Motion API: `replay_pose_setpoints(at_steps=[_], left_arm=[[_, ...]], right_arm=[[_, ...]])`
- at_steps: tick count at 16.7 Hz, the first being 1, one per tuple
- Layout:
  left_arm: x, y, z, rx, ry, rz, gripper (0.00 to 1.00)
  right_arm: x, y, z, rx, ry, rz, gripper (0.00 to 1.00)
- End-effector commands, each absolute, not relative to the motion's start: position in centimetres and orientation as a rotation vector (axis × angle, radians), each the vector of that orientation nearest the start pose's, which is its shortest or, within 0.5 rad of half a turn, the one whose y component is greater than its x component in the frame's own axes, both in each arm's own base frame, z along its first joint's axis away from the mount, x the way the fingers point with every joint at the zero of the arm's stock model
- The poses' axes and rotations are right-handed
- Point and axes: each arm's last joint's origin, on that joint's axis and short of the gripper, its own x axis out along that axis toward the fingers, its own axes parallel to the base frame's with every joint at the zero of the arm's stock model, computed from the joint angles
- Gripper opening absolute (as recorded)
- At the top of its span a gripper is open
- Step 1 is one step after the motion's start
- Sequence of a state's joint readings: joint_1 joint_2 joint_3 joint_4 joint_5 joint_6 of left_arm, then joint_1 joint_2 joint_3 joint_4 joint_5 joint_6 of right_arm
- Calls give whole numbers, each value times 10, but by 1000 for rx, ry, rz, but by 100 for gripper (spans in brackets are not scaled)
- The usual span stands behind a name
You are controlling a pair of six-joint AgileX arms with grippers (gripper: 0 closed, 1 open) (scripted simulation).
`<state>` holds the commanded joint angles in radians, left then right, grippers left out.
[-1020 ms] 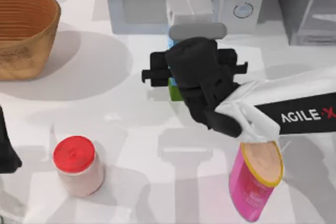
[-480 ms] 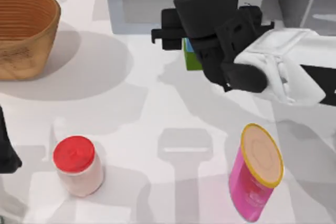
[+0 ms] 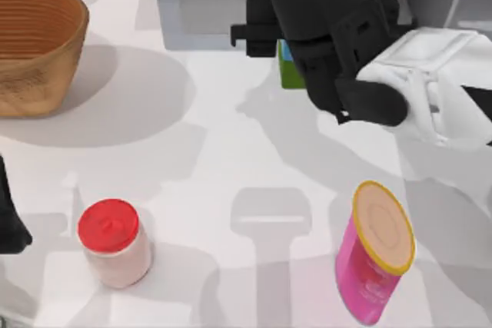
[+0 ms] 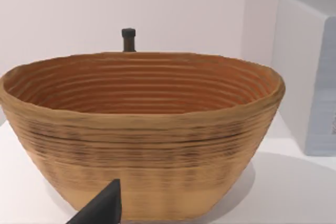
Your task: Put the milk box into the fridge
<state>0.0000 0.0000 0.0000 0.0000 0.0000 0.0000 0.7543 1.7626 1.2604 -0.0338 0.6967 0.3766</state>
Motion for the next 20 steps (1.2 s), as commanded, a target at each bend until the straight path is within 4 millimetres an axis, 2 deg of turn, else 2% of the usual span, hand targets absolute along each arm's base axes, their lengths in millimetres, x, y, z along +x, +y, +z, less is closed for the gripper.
replay_pose_setpoints(at_steps=[3,6,8,11,13,16,18,20], left_arm=[[106,-1,160,0,0,0,100],[106,-1,160,0,0,0,100],[106,-1,160,0,0,0,100],[106,-1,160,0,0,0,100],[106,-1,160,0,0,0,100],[106,-1,160,0,0,0,100],[106,-1,160,0,0,0,100],[106,-1,160,0,0,0,100]], right_arm=[[300,234,260,15,376,-25,0],[286,185,283,39,331,-39,0],[265,145,298,60,283,-41,0],[212,83,308,92,179,-35,0],[173,50,296,99,105,-29,0],[129,20,256,80,24,-21,0],[114,10,223,55,1,-16,0],[108,4,193,31,-3,-11,0]])
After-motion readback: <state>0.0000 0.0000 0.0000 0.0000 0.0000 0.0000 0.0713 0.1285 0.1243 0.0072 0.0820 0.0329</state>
